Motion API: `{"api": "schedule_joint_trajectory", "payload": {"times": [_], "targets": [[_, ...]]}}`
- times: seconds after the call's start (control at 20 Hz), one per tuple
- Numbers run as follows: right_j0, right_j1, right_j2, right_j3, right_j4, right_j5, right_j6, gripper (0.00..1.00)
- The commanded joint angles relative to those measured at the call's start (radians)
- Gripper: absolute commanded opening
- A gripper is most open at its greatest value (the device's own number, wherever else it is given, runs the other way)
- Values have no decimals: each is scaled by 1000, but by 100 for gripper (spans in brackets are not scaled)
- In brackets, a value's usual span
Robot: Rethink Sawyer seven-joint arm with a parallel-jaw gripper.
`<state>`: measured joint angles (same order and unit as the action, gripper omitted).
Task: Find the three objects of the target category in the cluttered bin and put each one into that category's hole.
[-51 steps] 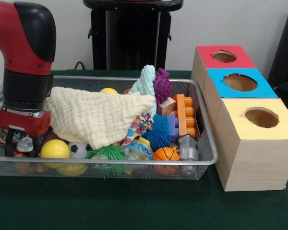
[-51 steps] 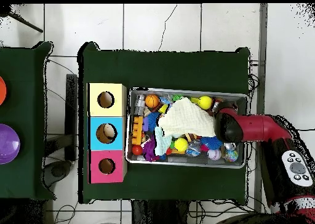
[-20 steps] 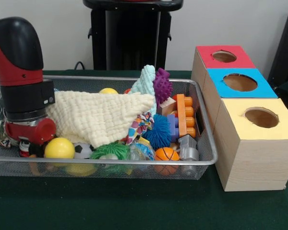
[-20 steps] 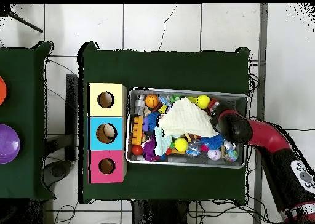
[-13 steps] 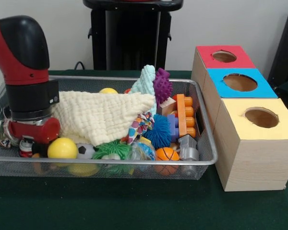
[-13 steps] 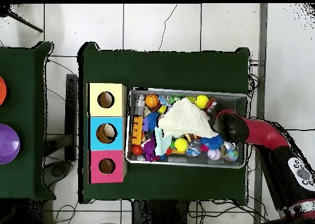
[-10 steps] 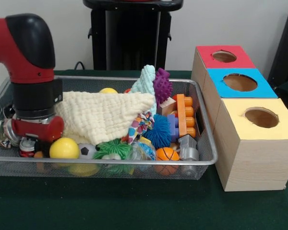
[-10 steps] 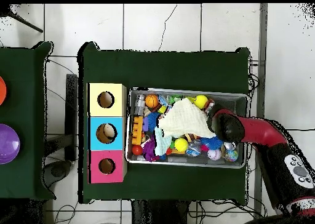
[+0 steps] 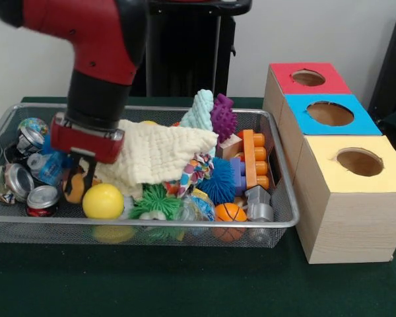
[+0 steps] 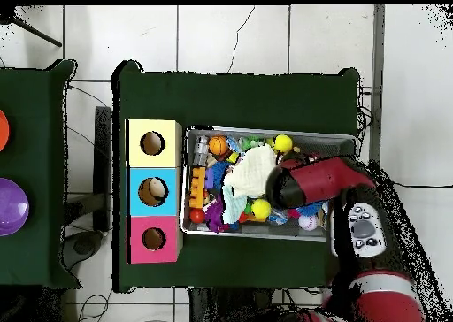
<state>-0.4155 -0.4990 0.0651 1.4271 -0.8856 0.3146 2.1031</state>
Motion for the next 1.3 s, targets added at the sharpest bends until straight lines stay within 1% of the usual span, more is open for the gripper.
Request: {"api": "schedule_joint_trajectory", "payload": {"times": [0.05, 0.1, 0.15, 0.25, 0.5, 0.6, 0.65, 0.7, 0.75, 0.95, 1.0, 1.05, 1.1, 1.15, 1.25, 1.3], "targets": [[202, -18, -363, -38, -85, 39, 418, 0], [202, -22, -367, -36, -65, 42, 396, 0], [187, -31, -353, -29, -36, 48, 352, 0], [168, -43, -336, -21, 6, 53, 294, 0], [163, -51, -338, -15, 58, 47, 259, 0], [150, -63, -321, -4, 84, 47, 225, 0], [116, -78, -278, 18, 119, 47, 190, 0], [97, -81, -255, 31, 140, 44, 176, 0], [47, -87, -190, 61, 182, 42, 143, 0], [-16, -114, -107, 97, 240, 58, 67, 0], [-20, -121, -103, 97, 245, 65, 52, 0], [-50, -135, -62, 123, 274, 85, 22, 0], [-67, -144, -42, 139, 297, 108, 9, 0], [-128, -158, 36, 195, 371, 172, -26, 0], [-196, -169, 122, 258, 470, 271, -59, 0], [-219, -170, 152, 276, 495, 292, -73, 0]]}}
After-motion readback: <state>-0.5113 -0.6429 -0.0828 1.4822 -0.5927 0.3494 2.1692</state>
